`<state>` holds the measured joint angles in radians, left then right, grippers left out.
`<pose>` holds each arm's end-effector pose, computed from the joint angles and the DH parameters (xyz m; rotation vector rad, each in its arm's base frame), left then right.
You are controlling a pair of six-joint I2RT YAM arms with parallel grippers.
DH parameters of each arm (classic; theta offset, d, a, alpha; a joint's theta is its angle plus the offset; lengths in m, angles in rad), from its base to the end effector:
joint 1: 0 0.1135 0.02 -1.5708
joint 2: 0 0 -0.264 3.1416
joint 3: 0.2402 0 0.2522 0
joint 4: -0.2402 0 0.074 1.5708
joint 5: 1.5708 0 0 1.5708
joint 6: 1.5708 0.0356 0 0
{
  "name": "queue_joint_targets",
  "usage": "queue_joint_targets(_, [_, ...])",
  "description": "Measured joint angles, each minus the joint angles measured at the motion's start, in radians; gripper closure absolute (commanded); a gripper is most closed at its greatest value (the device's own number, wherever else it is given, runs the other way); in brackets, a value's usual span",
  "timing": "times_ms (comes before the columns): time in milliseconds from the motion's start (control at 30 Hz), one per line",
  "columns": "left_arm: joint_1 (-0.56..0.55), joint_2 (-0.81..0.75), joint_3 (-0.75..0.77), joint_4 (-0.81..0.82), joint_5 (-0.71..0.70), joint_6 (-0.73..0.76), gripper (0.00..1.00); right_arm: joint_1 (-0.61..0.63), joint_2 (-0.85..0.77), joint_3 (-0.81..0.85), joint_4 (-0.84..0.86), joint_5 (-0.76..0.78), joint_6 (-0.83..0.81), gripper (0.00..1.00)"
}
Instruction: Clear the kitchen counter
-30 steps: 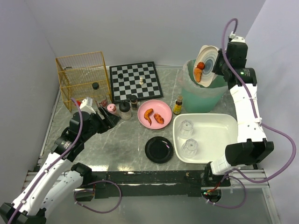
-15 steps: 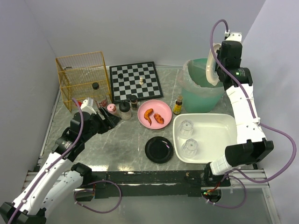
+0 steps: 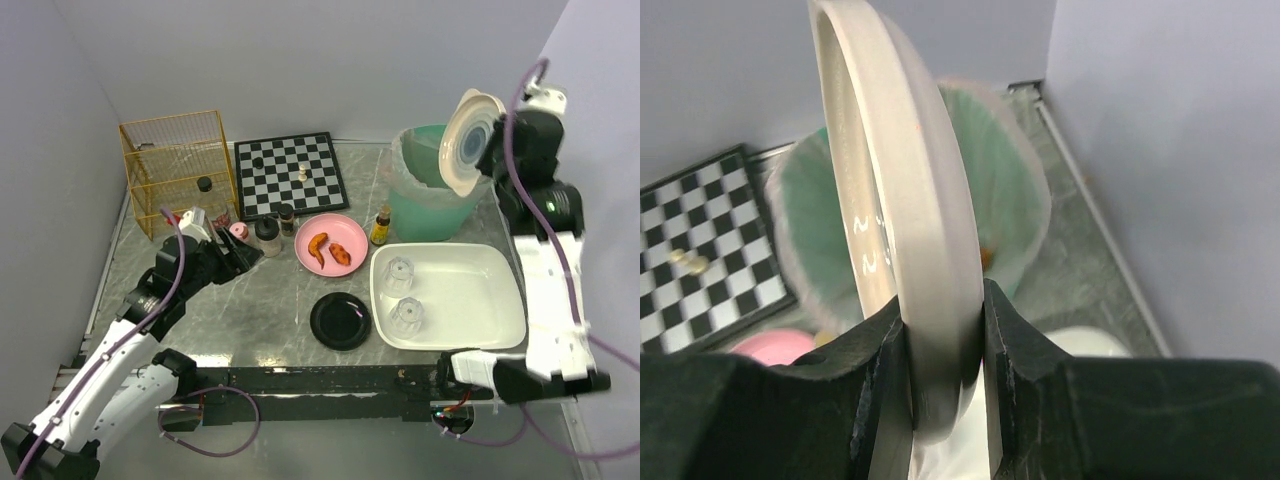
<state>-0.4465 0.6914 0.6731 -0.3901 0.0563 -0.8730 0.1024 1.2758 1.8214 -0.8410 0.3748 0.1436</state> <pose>0.1463 -0.0723 0.2938 -0.4055 2.0556 -0.8900 0.2242 0.0099 0.5133 0.2949 1.8252 -0.1781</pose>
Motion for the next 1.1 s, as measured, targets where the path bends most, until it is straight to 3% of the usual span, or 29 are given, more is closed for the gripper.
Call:
queue_joint_targets(167, [0.0, 0.034, 0.0, 0.028, 0.022, 0.006, 0.25, 0.002, -0.232, -0.161, -0.079, -0.017, 0.106, 1.0])
queue_joint_targets(500, [0.0, 0.091, 0.0, 0.06, 0.074, 0.025, 0.26, 0.002, -0.612, -0.643, -0.275, 0.026, 0.343, 1.0])
queue_joint_targets(767, [0.0, 0.119, 0.006, 0.069, 0.105, 0.049, 0.26, 0.002, -0.653, -0.859, -0.36, 0.09, 0.497, 1.0])
queue_joint_targets(1100, [0.0, 0.131, 0.021, 0.078, 0.124, 0.067, 0.26, -0.086, -0.69, -1.075, -0.27, 0.106, 0.575, 1.0])
